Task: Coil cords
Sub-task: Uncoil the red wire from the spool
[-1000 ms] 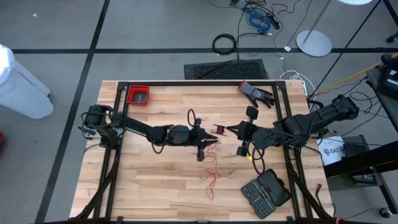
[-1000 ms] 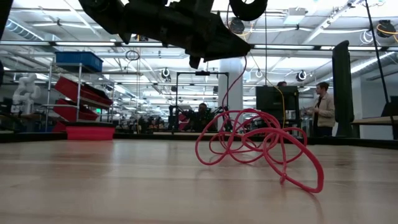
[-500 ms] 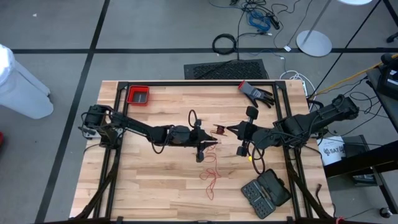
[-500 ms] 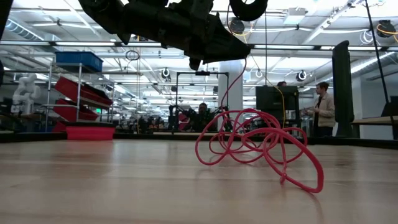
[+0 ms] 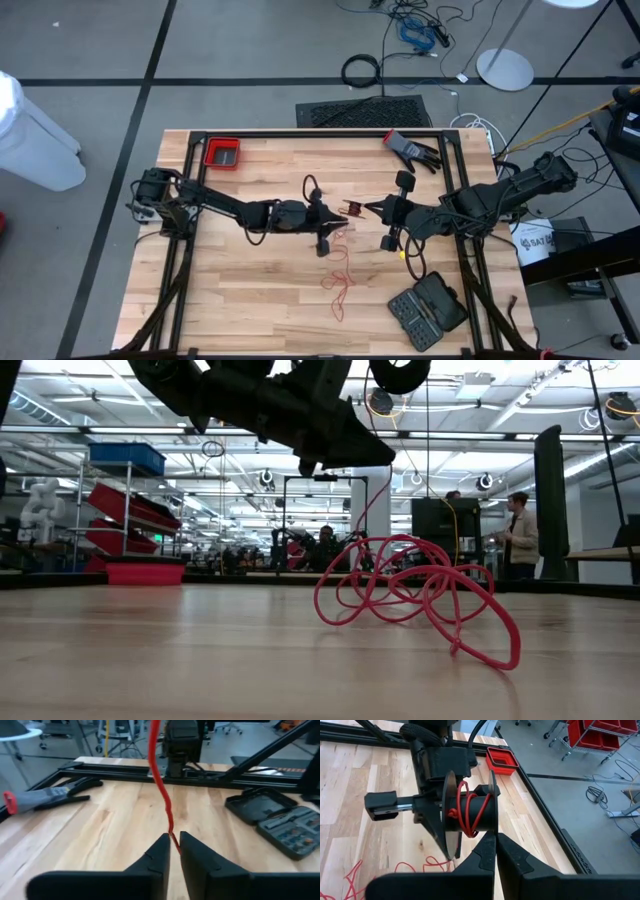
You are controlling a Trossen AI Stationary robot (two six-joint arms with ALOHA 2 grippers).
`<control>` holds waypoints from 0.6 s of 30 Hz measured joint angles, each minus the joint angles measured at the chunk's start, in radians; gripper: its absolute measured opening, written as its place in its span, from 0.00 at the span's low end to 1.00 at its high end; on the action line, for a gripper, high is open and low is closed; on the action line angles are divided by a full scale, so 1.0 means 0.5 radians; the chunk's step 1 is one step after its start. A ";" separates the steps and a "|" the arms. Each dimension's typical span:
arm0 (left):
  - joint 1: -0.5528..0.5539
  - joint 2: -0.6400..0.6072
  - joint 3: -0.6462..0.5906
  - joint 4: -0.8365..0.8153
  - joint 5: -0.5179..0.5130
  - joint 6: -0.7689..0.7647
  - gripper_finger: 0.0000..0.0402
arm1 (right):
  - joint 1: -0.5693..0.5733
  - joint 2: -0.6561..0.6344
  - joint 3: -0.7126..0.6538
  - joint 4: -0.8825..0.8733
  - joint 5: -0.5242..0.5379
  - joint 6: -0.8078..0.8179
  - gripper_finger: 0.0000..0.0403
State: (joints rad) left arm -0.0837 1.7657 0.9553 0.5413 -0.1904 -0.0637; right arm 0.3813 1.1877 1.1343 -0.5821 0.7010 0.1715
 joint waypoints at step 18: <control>0.006 -0.142 -0.001 -0.133 -0.066 0.053 0.00 | 0.001 0.000 0.001 -0.152 -0.001 0.109 0.00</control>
State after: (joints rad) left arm -0.0807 1.6946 0.9550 0.4747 -0.2234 -0.0372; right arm 0.3817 1.1877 1.1347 -0.6580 0.7005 0.2261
